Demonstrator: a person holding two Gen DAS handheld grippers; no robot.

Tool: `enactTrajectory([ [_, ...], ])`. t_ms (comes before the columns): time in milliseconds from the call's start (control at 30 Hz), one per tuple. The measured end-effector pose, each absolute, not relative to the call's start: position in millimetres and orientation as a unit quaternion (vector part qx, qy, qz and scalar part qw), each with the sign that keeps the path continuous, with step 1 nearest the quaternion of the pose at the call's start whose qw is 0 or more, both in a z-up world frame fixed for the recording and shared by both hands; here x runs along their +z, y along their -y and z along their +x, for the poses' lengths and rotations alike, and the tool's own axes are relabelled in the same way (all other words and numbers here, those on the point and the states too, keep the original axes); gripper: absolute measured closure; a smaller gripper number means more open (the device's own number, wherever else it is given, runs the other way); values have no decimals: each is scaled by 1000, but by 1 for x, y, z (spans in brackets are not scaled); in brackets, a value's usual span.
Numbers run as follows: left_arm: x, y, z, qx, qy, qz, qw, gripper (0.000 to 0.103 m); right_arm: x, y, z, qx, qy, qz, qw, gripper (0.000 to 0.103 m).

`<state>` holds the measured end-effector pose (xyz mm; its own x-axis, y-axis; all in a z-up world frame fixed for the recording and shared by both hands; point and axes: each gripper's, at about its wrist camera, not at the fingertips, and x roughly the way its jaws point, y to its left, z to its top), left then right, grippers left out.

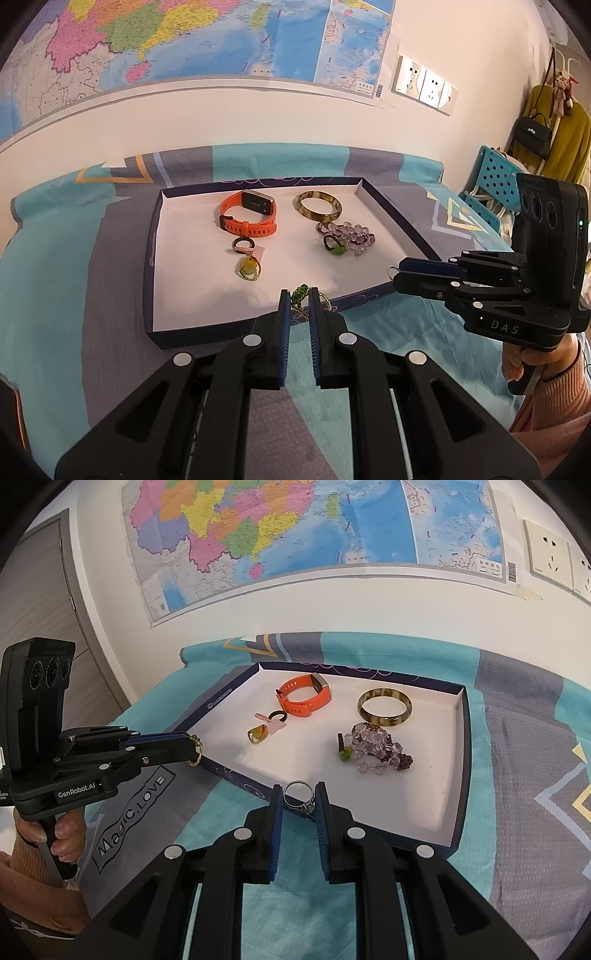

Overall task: Organize jewelry
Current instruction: 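Lift both held rings and carry them toward the white box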

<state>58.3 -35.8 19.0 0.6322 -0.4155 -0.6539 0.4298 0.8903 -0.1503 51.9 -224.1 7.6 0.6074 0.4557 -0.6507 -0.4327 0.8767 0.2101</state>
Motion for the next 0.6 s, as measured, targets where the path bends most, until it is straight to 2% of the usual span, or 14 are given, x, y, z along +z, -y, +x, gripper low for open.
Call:
enactTrajectory([
  [600, 21, 32, 68, -223, -357, 5, 907, 93, 10, 225, 68, 238, -366, 14, 900, 88],
])
